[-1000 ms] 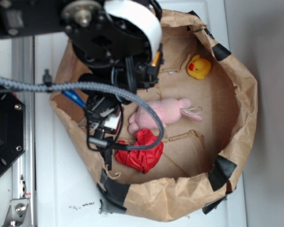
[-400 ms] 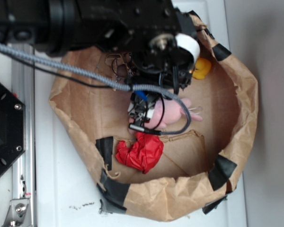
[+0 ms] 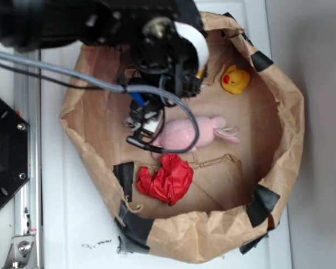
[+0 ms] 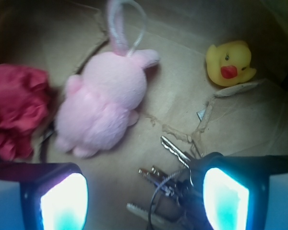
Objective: Grab the silver keys.
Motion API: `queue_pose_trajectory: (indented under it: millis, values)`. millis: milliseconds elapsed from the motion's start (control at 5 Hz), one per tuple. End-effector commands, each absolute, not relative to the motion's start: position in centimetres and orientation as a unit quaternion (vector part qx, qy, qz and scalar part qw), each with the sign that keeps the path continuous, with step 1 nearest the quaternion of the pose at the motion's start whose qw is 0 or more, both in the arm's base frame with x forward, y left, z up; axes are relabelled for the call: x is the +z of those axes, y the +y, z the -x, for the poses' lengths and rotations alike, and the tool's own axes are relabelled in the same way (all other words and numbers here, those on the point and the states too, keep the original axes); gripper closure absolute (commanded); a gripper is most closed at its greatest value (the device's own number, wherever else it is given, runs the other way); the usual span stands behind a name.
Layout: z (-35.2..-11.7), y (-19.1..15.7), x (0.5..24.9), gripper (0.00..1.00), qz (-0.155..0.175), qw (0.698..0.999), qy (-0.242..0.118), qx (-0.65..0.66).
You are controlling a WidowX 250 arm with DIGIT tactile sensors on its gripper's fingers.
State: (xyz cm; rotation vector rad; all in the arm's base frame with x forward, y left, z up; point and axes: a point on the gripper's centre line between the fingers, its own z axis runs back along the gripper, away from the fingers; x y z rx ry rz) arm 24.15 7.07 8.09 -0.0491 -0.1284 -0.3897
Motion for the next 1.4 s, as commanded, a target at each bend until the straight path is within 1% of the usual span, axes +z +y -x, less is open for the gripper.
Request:
queue_pose_trajectory:
  millis: [0, 200, 600, 800, 1000, 1200]
  values:
    - [-27.2, 10.0, 6.7, 0.00, -0.011, 0.980, -0.085, -0.178]
    - [-26.4, 9.7, 6.3, 0.00, -0.013, 0.976, -0.085, -0.199]
    - [-24.4, 9.7, 7.3, 0.00, 0.009, 0.971, -0.087, -0.222]
    - [-24.2, 9.6, 7.4, 0.00, 0.017, 0.975, -0.076, -0.207]
    - [-24.4, 9.3, 7.1, 0.00, 0.030, 0.983, -0.069, -0.170]
    - [-24.6, 8.9, 6.4, 0.00, 0.033, 0.986, -0.073, -0.145]
